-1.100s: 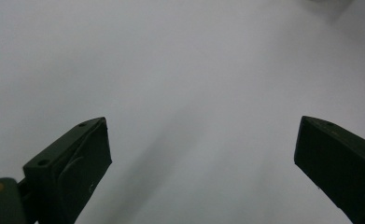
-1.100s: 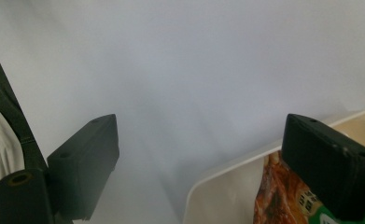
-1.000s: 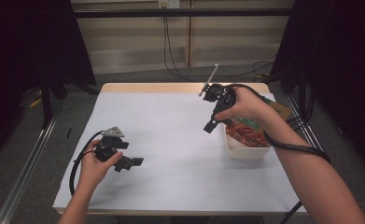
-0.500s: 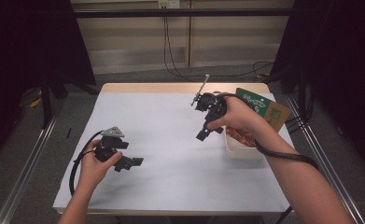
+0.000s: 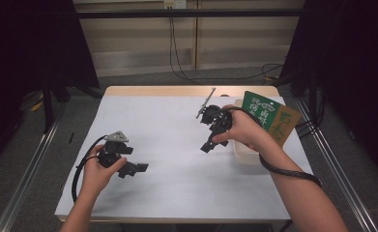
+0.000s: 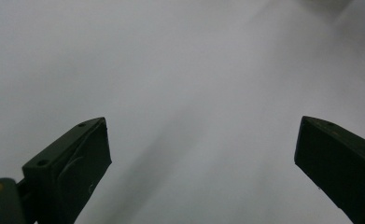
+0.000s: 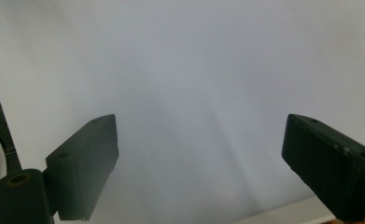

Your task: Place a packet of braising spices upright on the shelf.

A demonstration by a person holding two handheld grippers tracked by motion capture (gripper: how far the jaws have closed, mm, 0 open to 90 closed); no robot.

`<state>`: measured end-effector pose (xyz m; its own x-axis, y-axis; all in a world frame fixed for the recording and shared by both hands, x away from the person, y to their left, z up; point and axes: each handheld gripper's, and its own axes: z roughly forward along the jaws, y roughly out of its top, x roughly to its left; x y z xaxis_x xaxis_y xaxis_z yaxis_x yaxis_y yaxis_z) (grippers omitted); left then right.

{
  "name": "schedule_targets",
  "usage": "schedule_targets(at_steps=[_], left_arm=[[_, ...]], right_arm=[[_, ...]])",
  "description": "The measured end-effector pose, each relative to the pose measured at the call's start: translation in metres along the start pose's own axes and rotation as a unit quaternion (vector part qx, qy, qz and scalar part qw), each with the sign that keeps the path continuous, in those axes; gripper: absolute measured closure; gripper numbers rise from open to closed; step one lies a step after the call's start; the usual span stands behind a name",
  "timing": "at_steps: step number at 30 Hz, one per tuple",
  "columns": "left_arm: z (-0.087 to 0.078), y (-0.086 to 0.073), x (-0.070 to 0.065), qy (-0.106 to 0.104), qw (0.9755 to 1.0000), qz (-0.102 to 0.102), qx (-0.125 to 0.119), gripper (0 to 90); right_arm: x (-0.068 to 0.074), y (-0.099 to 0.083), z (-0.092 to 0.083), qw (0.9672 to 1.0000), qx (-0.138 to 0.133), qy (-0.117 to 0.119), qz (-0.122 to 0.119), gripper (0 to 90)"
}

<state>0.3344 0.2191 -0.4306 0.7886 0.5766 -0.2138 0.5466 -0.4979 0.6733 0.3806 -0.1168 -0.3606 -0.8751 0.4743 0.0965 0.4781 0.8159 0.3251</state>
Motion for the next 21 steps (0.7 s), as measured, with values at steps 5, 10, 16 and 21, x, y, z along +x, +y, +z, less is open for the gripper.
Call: schedule_targets(at_steps=[5, 10, 16, 21], left_arm=[[0.001, 0.000, 0.000, 0.001, 1.0000, 0.001, 0.000, 3.5], [0.002, -0.001, 0.000, -0.002, 1.0000, 0.000, 0.002, 3.5], [0.003, -0.001, 0.000, 0.001, 1.0000, -0.001, 0.005, 3.5], [0.005, -0.002, 0.002, 0.007, 0.9999, 0.000, 0.015, 3.5]], right_arm=[[0.005, -0.006, 0.007, 0.9999, -0.014, -0.001, -0.006, 10.6], [0.012, -0.012, 0.020, 0.9998, -0.008, -0.003, -0.016, 10.5], [0.017, -0.022, 0.034, 0.9996, -0.021, 0.002, -0.021, 10.4], [0.020, -0.031, 0.044, 0.9984, -0.055, 0.009, -0.012, 10.4]])
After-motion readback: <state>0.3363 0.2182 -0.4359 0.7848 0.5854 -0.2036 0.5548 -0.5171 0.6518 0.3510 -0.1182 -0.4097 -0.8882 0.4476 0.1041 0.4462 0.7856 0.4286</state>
